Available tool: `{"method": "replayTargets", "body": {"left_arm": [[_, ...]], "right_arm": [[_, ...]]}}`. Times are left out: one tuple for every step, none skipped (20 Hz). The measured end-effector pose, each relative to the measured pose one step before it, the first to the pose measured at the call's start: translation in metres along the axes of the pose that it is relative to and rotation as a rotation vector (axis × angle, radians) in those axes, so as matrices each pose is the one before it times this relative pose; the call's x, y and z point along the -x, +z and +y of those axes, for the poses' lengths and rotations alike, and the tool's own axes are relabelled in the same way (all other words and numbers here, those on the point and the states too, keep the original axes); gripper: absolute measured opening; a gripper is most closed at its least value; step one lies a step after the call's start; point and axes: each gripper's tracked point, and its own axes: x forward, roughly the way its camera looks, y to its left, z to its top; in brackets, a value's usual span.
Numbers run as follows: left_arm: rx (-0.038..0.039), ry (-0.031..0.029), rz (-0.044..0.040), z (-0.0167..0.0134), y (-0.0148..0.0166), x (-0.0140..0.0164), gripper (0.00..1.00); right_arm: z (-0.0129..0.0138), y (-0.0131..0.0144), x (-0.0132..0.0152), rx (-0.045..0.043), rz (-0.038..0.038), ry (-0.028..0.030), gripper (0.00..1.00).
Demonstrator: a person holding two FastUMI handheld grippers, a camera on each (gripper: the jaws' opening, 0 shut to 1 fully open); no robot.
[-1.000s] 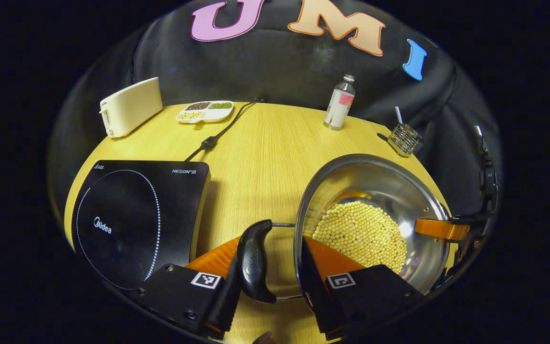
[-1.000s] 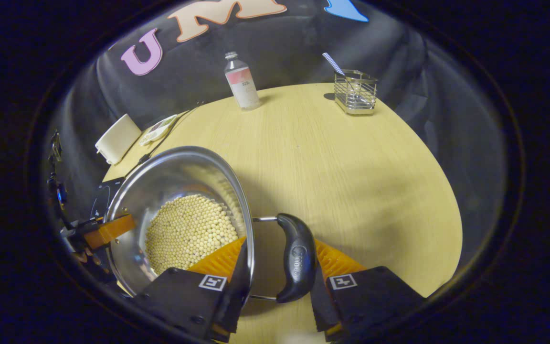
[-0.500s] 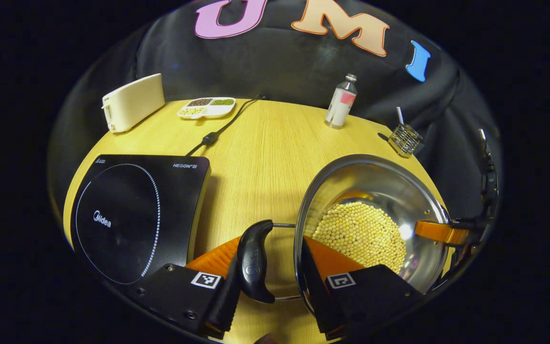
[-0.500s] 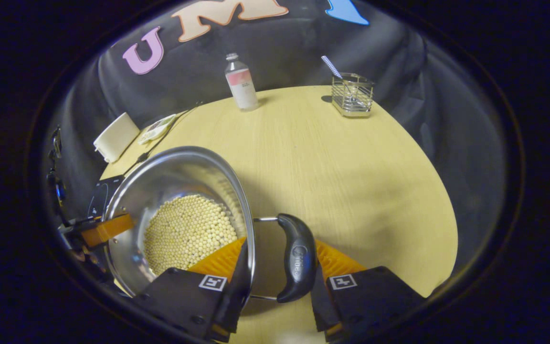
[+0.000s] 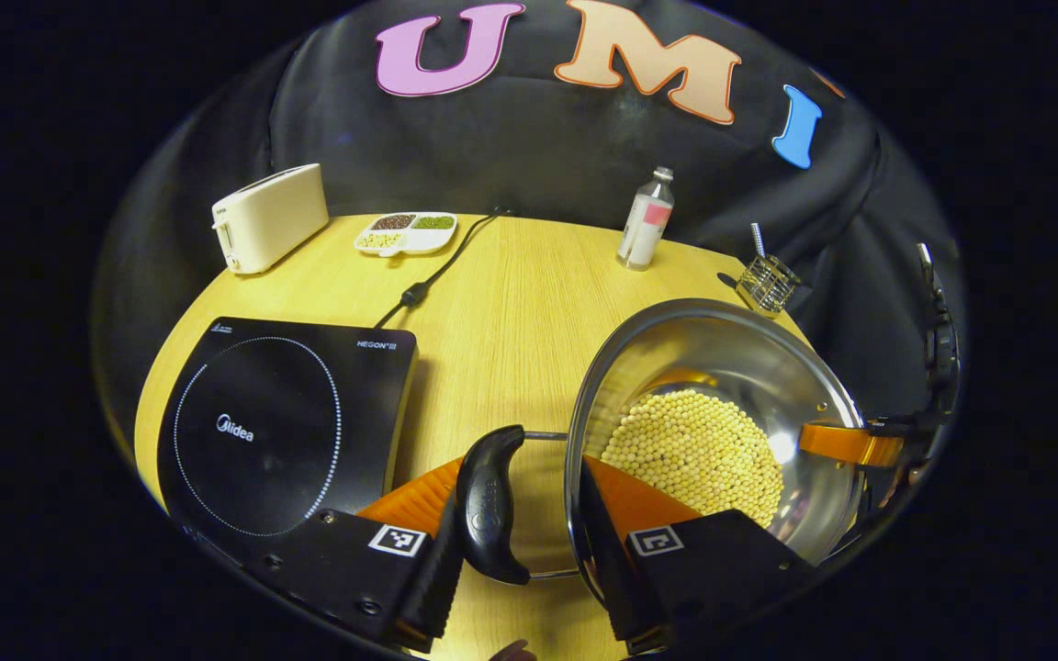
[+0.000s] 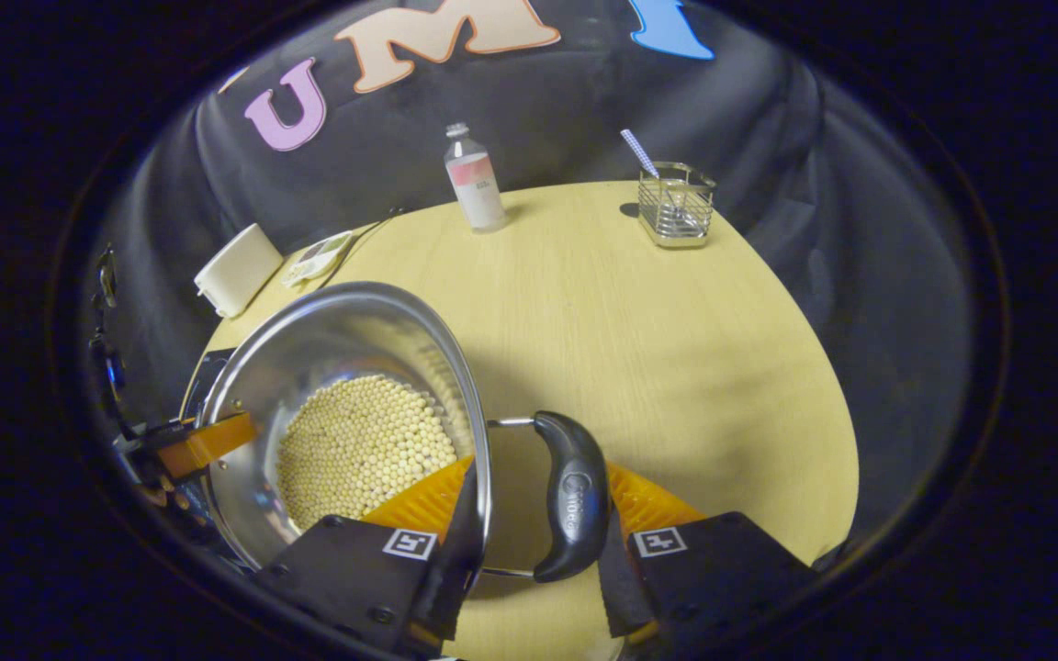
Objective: First push the handle of the pot to place it horizontally, then grasp the pot with both hands and set it on the induction cooktop.
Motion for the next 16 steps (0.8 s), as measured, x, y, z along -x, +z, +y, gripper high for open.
{"method": "replayTargets", "body": {"left_arm": [[0.00378,0.0006,-0.00129,0.00264,0.00243,0.00398,0.66],[0.00101,0.00024,0.0005,0.0036,0.00252,0.00314,0.66],[-0.00076,0.00101,-0.00042,0.00502,0.00174,0.00427,0.66],[0.00086,-0.00018,-0.00207,0.00555,0.00164,0.00343,0.66],[-0.00022,-0.00058,-0.00264,0.00641,0.00257,0.00338,0.66],[-0.00113,-0.00166,0.00118,0.00707,0.00163,0.00372,0.67],[0.00177,-0.00199,-0.00114,0.00785,0.00296,0.00283,0.67],[-0.00062,-0.00276,0.00413,0.01011,0.00198,0.00292,0.66],[-0.00361,-0.00669,-0.00071,0.00968,0.00361,0.00253,0.66],[-0.00249,-0.0054,0.00177,0.01085,0.00243,0.00253,0.66],[-0.00344,-0.00333,0.00624,0.01146,0.00162,0.00181,0.67],[-0.00175,-0.0029,0.00459,0.01164,0.00054,0.00225,0.66],[-0.00155,-0.00047,-0.00102,0.01232,0.00197,0.00188,0.66],[-0.00073,0.00121,0.00247,0.0127,0.00096,0.00261,0.66],[-0.00082,0.00275,-0.00005,0.0131,0.00064,0.00316,0.66],[-0.00125,0.00146,-0.00025,0.01432,0.00004,0.00362,0.66]], "right_arm": [[0.00456,0.00185,0.00207,0.00265,-0.00051,0.00105,0.58],[0.00481,0.00177,0.00242,0.00129,0.00097,0.00069,0.58],[0.00609,0.00066,0.00238,0.00137,-0.00167,0.00173,0.58],[0.00551,0.0013,0.00224,0.00299,0.00105,0.00098,0.59],[0.00768,0.0005,0.00277,-0.00145,-0.00344,0.00001,0.58],[0.00816,0.00066,0.00139,0.00175,-0.00177,-0.00072,0.58],[0.00989,0.00015,0.00146,-0.00391,-0.00364,-0.00249,0.58],[0.01005,-0.00071,0.00136,-0.00433,-0.00168,-0.002,0.63],[0.0106,-0.00056,0.00203,-0.00409,-0.00379,-0.00414,0.58],[0.01091,-0.00163,0.0014,-0.00699,-0.00303,-0.00445,0.58],[0.01275,-0.00218,-0.00016,-0.00633,-0.00121,-0.0054,0.58],[0.01239,-0.00128,-0.00104,-0.00227,-0.00136,-0.00414,0.58],[0.01261,-0.00287,0.00048,-0.0063,-0.00031,-0.00109,0.58],[0.01309,-0.00193,-0.00071,-0.00194,0.00264,0.00032,0.58],[0.01354,-0.00336,-0.00014,-0.00226,0.00192,0.00128,0.58],[0.01315,-0.00222,-0.00137,-0.00032,0.00243,0.00159,0.58]]}}
